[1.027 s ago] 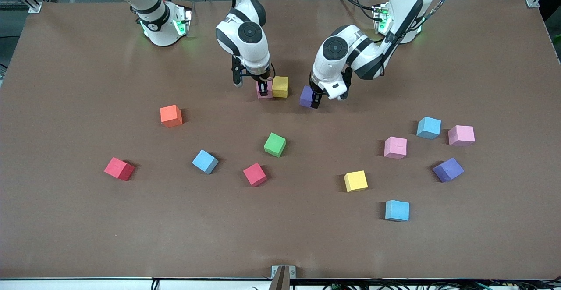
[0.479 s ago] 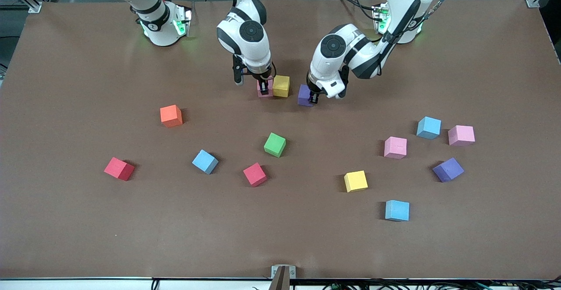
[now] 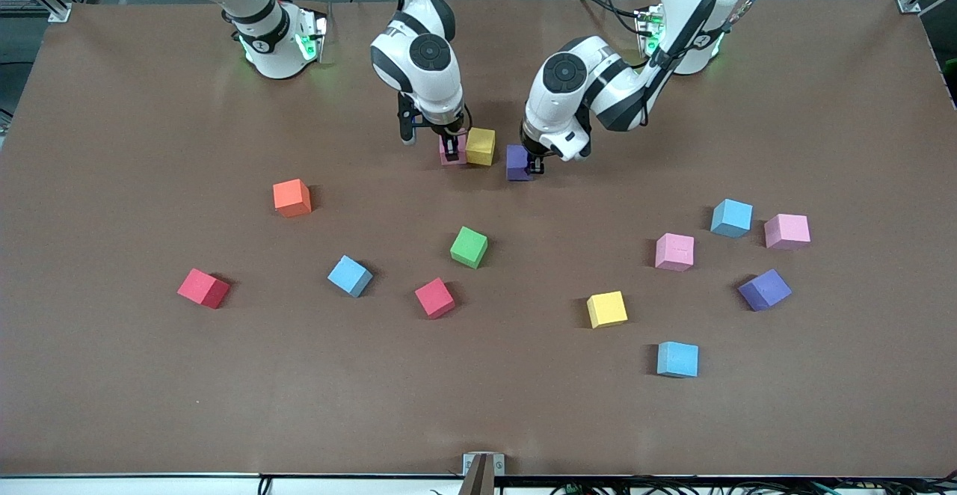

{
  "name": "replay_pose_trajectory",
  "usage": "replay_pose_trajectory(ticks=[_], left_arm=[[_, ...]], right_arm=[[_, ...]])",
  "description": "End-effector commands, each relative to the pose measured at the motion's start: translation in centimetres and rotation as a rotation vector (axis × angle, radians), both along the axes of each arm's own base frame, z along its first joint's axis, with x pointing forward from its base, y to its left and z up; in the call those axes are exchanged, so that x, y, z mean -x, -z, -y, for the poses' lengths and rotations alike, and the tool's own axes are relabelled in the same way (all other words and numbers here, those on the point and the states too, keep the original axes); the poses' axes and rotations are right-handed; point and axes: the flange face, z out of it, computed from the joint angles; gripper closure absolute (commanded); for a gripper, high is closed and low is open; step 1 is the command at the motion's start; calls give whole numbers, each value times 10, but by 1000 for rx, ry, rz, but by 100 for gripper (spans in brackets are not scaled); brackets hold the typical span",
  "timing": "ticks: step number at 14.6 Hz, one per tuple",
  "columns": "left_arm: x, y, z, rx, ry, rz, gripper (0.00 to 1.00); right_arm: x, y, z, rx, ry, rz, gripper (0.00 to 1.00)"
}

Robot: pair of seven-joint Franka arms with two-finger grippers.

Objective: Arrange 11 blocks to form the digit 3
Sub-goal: 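Place the pink cube beside the yellow while the left gripper places purple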

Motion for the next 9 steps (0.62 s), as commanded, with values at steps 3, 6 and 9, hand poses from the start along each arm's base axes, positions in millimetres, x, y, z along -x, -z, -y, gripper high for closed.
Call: replay_pose_trajectory(ticks=[3, 6, 9], left_arm=[[14, -9, 9, -16, -95, -15, 69], [17, -8, 20, -7, -71, -17, 69], [19, -3, 21, -11, -64, -26, 69]], right_arm=[[5, 8, -2, 11, 21, -16, 25], [6, 7, -1, 18, 15, -22, 0], [6, 7, 0, 29, 10, -32, 0]])
